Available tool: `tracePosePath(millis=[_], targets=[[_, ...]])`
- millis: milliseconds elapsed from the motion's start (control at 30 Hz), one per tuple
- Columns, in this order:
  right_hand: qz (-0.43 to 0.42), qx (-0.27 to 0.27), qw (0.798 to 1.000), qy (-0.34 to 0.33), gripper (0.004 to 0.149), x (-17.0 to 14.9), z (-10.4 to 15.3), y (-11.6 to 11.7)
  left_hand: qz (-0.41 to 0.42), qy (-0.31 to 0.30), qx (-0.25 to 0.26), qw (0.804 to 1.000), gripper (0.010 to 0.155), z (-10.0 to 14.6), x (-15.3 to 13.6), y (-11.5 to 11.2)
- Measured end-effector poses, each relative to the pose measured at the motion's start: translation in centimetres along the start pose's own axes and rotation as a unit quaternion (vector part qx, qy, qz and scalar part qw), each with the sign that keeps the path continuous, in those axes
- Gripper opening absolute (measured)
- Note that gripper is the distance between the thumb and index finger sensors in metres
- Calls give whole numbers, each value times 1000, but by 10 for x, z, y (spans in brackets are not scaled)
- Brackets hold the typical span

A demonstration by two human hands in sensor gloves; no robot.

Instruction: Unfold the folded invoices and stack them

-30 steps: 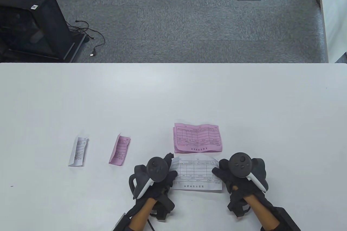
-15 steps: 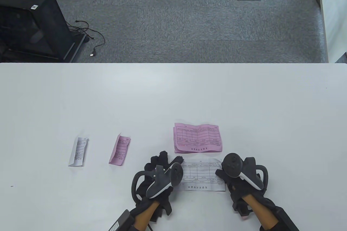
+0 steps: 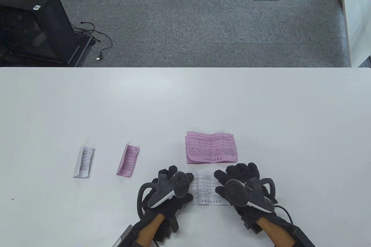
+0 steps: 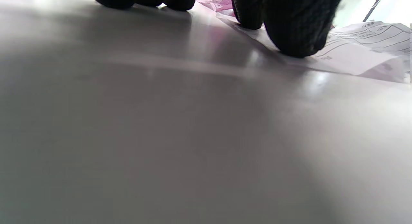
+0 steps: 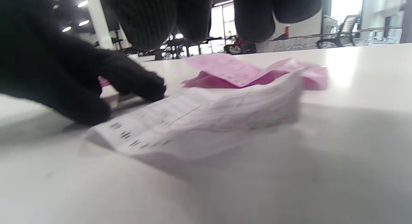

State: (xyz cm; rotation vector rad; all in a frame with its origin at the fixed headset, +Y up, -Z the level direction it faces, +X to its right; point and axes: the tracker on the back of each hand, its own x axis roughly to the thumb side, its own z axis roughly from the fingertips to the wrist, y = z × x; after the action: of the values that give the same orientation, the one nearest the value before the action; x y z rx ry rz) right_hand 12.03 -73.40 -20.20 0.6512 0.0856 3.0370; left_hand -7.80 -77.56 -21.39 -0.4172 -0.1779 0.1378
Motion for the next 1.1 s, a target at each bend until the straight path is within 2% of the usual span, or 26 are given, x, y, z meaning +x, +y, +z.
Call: tracePosePath(millis=[167, 233, 333, 533, 833, 1100], targets=[[29, 50, 998, -26, 61, 36, -21, 19, -4, -3, 7, 1000, 71, 0, 1, -2], [44, 74, 996, -20, 61, 43, -27, 26, -2, -4, 6, 1000, 71, 1, 2, -2], [66, 80, 994, -17, 61, 43, -30, 34, -2, -3, 5, 1000, 71, 1, 2, -2], [80, 81, 993, 7, 61, 20, -24, 30, -3, -1, 5, 1000, 71, 1, 2, -2], [62, 88, 991, 78, 61, -45, 0, 30, -3, 1, 4, 1000, 71, 1, 2, -3], [44, 92, 990, 99, 61, -67, 10, 30, -1, 4, 5, 1000, 71, 1, 1, -3]])
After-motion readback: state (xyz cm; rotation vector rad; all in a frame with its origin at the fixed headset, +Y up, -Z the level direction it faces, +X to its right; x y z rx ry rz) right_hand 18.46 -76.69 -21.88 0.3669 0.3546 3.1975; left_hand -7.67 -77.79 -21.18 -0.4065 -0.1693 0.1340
